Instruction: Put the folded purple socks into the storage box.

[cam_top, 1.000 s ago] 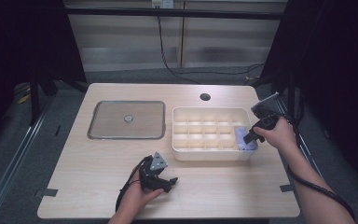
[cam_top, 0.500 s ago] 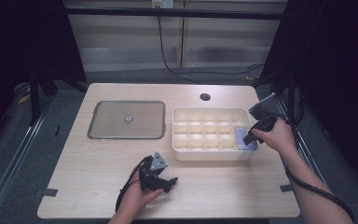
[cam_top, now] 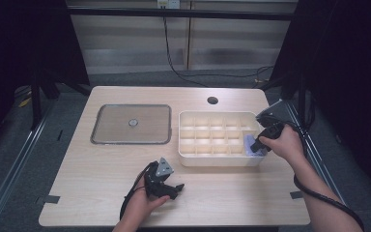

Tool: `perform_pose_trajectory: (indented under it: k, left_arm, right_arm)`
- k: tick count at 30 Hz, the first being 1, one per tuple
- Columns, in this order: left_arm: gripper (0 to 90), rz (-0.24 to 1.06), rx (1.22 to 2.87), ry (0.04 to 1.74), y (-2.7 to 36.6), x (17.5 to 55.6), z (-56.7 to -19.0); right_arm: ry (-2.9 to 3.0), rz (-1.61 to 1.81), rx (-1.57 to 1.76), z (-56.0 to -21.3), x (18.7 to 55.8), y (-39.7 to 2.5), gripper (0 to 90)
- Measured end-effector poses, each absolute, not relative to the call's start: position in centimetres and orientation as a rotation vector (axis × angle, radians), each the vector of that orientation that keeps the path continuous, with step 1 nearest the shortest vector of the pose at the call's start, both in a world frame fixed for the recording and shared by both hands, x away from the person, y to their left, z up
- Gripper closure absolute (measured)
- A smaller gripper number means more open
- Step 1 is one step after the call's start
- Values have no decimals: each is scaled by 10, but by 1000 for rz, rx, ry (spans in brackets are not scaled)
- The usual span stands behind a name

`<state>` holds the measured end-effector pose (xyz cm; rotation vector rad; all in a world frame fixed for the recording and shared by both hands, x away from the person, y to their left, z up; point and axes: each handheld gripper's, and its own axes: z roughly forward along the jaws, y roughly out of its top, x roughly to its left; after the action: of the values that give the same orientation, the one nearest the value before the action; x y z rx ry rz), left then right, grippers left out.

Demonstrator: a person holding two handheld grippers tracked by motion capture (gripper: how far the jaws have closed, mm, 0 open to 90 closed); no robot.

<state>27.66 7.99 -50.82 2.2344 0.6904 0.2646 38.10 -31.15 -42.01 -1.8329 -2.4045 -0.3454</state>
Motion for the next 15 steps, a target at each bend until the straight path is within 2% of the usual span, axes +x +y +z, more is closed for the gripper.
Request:
perform_pose_trajectory:
  k: [15]
  left_arm:
    - [190,266,2235,692,80,276,-508]
  right_arm:
    - [-2409,-329,-1830,-427,380,-309,717]
